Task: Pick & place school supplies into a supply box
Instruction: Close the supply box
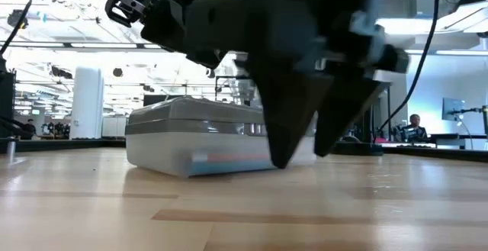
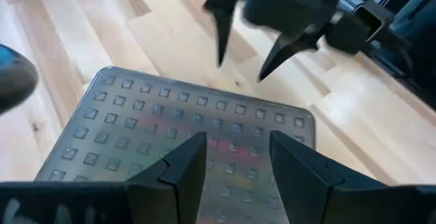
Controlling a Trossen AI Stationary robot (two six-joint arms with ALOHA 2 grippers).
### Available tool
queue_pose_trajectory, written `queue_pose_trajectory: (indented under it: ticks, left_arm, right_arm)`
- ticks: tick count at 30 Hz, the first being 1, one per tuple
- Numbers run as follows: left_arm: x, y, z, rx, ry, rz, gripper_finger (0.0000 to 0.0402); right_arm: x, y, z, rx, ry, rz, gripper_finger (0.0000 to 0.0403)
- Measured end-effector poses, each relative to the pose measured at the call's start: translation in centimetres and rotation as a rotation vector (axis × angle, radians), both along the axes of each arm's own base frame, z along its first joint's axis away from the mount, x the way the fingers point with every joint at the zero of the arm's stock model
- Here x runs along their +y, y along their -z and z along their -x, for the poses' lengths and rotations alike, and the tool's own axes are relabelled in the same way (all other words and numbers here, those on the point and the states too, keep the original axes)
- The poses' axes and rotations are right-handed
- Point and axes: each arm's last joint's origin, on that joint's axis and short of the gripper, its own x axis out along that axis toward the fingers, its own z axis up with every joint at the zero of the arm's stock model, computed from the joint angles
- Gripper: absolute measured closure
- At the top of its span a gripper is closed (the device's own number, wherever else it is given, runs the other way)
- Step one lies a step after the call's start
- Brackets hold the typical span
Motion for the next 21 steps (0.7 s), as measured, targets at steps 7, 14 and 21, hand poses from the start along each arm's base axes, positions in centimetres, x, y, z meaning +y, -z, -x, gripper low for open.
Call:
queue_pose_trajectory:
  ticks: [7, 14, 21]
  left_arm:
    - [0.8, 0.4, -0.1, 0.019, -0.059, -0.04, 0.0246]
    - [2.8, 0.4, 0.1, 0.046, -0.159, 0.004, 0.0246]
    - [3.5, -0.6, 0.9, 0.055, -0.208, 0.03, 0.0246]
  right_arm:
    - [0.9, -3.7, 1.4, -0.139, -0.033, 0.114, 0.0169]
    - [-1.7, -6.2, 0.5, -0.184, -0.09, 0.225, 0.0187]
    - [-6.0, -6.1, -2.3, -0.18, -0.078, 0.207, 0.0196]
